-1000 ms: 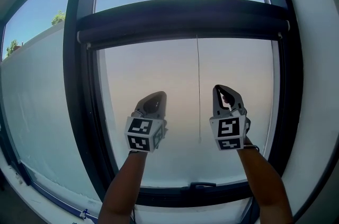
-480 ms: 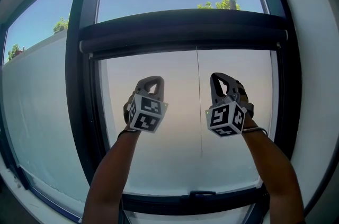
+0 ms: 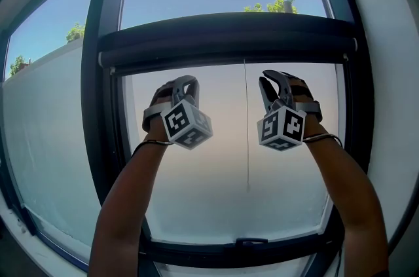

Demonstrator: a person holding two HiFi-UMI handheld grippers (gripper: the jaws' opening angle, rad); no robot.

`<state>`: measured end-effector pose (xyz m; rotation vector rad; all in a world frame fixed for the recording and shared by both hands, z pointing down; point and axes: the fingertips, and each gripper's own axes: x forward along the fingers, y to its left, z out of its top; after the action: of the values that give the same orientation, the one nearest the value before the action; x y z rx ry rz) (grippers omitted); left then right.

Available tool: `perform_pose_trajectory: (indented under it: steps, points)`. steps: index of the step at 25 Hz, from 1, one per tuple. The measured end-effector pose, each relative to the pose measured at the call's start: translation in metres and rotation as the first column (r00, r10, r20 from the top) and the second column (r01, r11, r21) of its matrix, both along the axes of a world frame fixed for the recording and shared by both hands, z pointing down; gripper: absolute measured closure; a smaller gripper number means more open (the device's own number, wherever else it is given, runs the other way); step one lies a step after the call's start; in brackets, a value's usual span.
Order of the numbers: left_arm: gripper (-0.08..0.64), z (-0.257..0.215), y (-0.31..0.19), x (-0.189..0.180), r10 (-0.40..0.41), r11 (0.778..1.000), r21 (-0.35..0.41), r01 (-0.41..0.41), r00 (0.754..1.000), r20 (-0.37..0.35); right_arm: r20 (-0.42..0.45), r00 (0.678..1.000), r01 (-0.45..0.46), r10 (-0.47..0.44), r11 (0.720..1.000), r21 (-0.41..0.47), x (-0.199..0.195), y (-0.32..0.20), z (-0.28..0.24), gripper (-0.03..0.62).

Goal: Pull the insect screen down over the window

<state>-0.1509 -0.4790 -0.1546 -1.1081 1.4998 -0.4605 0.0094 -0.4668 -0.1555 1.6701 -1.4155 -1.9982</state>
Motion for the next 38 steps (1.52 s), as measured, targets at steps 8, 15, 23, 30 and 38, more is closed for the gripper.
perform_pose_trajectory:
  steps: [8,15,23,30,38]
  points:
    - [0.368,-0.02,-0.006,0.0,-0.132,0.991,0.021,0.131,0.987,0.086,-0.085,0.986,-0.149,0.147,0.989,-0.023,0.007,-0.022,-0.015,0.454]
    - [0.322,-0.021,-0.007,-0.001,-0.214,0.976,0.068,0.205,0.963,0.163,-0.132,0.964,-0.238,0.232,0.971,-0.028,0.008,-0.031,-0.03,0.379]
    - [0.294,-0.028,-0.012,-0.011,-0.279,0.96,0.063,0.272,0.94,0.198,-0.163,0.939,-0.313,0.302,0.949,-0.043,0.012,-0.044,-0.035,0.376]
    - [0.282,-0.033,-0.025,-0.015,-0.303,0.951,-0.002,0.309,0.932,0.198,-0.206,0.912,-0.375,0.355,0.924,-0.068,0.015,-0.05,-0.036,0.371]
    - [0.259,-0.032,-0.03,-0.014,-0.317,0.944,-0.025,0.329,0.925,0.208,-0.22,0.901,-0.397,0.375,0.915,-0.065,0.016,-0.055,-0.039,0.363]
